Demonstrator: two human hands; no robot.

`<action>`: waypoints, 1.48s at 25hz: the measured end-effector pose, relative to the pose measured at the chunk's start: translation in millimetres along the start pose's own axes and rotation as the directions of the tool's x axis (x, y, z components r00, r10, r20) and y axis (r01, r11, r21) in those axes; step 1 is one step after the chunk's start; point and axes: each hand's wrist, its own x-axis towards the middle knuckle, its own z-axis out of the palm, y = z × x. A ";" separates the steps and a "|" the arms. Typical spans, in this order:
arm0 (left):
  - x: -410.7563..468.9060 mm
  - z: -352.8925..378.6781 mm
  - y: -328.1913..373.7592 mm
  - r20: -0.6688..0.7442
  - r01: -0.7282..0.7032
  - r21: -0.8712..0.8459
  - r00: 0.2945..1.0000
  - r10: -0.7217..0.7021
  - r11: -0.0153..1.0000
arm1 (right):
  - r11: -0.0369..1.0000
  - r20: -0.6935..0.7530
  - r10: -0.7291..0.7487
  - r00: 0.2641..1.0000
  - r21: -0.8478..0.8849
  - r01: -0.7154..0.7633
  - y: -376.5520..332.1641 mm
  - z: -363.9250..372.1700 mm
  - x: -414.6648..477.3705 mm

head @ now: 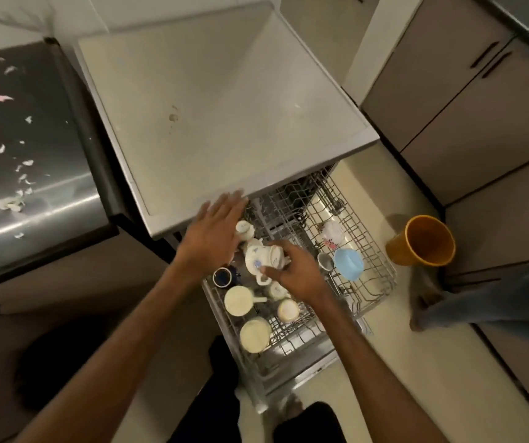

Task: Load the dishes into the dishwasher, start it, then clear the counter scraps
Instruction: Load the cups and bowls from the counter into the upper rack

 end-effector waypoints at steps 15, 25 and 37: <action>16.5 55.6 -58.5 -0.080 0.110 0.266 0.993 -0.092 0.958 | 0.864 0.110 -0.199 0.974 -0.449 0.227 52.9 76.1 273.5; 16.3 54.1 -52.5 -0.102 0.138 0.270 0.988 -0.114 0.953 | 0.647 0.111 -0.278 0.954 -0.713 0.271 59.9 116.8 303.2; 16.0 55.0 -48.7 -0.111 0.161 0.267 0.984 -0.136 0.950 | 0.522 0.047 -0.275 0.960 -0.832 0.190 65.5 144.1 306.9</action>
